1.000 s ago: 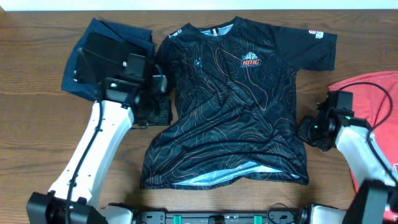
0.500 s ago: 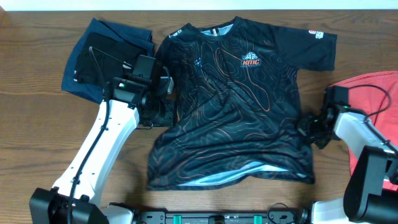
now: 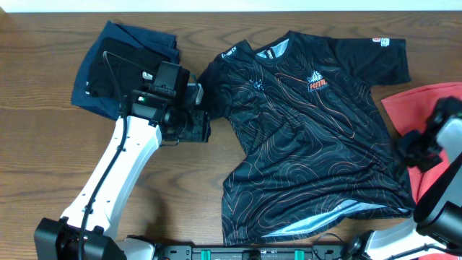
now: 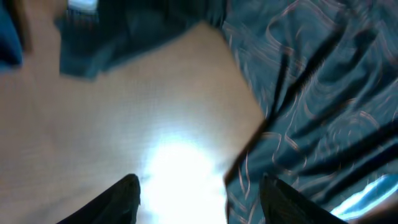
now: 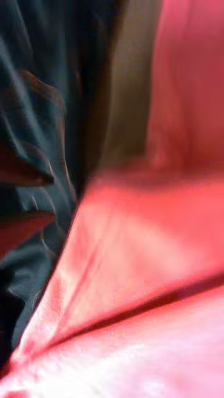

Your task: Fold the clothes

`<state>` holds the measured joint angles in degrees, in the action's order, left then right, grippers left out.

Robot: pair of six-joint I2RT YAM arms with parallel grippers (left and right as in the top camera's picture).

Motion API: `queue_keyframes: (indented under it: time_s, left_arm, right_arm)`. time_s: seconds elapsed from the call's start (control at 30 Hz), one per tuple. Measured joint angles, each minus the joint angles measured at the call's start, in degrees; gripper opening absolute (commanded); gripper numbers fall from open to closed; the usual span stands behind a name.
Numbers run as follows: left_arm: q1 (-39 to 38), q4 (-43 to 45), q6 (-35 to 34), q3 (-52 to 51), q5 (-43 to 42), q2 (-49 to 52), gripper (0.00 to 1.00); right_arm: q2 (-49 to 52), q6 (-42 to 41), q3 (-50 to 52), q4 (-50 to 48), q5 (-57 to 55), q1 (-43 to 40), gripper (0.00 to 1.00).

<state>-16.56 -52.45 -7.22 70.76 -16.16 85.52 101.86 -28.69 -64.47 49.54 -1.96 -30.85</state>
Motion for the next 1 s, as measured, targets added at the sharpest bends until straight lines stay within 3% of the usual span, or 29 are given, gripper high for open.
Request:
queue_keyframes:
  time_s: [0.23, 0.43, 0.63, 0.77, 1.0]
  left_arm:
    - [0.00, 11.98, 2.45, 0.02, -0.02, 5.55, 0.62]
    - [0.00, 23.93, 4.57, -0.02, 0.04, 18.88, 0.42]
    - [0.00, 29.55, 6.05, -0.07, 3.85, 27.63, 0.20]
    - [0.04, 27.76, 6.86, 0.31, 9.20, 28.28, 0.06]
    - [3.48, 7.74, -0.22, 1.64, 18.56, 27.91, 0.06]
  right_arm:
    - [-2.03, 9.49, -9.84, 7.69, 15.67, 1.64, 0.27]
    - [-8.09, 14.34, -9.86, 12.11, 25.44, 6.47, 0.28]
    - [-14.32, 19.19, -9.86, 15.98, 27.96, 12.63, 0.30]
    - [-16.68, 20.68, -9.86, 16.59, 27.93, 17.07, 0.31]
    - [-16.87, 20.61, -9.09, 13.51, 25.70, 23.10, 0.37]
